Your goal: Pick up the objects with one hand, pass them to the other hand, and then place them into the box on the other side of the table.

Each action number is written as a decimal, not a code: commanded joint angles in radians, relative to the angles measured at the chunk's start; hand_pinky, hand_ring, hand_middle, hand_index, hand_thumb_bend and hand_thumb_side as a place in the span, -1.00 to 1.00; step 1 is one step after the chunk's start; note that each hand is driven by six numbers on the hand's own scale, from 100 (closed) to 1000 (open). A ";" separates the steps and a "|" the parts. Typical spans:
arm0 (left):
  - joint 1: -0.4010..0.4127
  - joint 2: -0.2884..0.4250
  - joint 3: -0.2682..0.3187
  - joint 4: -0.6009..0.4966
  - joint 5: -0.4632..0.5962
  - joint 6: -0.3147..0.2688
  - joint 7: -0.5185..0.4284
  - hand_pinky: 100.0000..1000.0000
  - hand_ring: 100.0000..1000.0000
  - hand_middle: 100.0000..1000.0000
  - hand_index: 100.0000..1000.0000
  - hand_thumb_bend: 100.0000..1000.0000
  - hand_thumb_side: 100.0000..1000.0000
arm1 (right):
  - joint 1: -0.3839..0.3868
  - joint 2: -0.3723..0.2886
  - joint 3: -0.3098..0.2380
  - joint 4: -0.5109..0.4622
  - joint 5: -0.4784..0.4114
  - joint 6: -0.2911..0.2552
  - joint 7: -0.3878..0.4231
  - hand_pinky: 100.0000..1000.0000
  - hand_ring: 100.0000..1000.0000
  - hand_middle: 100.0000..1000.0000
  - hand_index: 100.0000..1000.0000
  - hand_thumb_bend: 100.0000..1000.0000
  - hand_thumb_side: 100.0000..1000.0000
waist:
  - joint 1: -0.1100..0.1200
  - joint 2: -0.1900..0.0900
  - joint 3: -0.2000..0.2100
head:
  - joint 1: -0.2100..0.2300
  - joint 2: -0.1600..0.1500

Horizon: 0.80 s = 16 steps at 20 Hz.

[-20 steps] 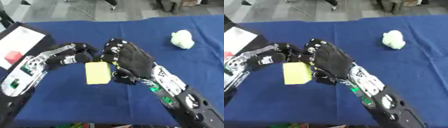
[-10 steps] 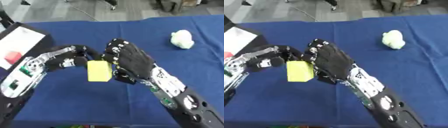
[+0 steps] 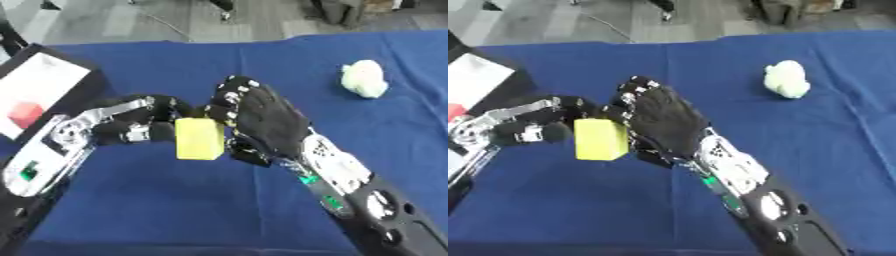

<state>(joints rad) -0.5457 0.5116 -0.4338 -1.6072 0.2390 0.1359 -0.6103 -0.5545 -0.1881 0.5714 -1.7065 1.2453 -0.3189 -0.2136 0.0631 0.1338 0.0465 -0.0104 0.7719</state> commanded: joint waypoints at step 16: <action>-0.047 0.005 -0.032 0.043 0.000 0.028 0.000 0.27 0.18 0.33 0.58 0.38 0.30 | -0.016 0.008 0.003 -0.032 0.025 0.045 -0.033 0.07 -0.15 -0.67 -0.46 -1.00 -1.00 | 0.006 -0.017 -0.008 | 0.008 -0.002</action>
<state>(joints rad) -0.5730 0.5094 -0.4659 -1.5610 0.2350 0.1645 -0.6036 -0.5551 -0.1879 0.5748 -1.7141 1.2630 -0.2819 -0.2431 0.0677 0.1338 0.0386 -0.0028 0.7719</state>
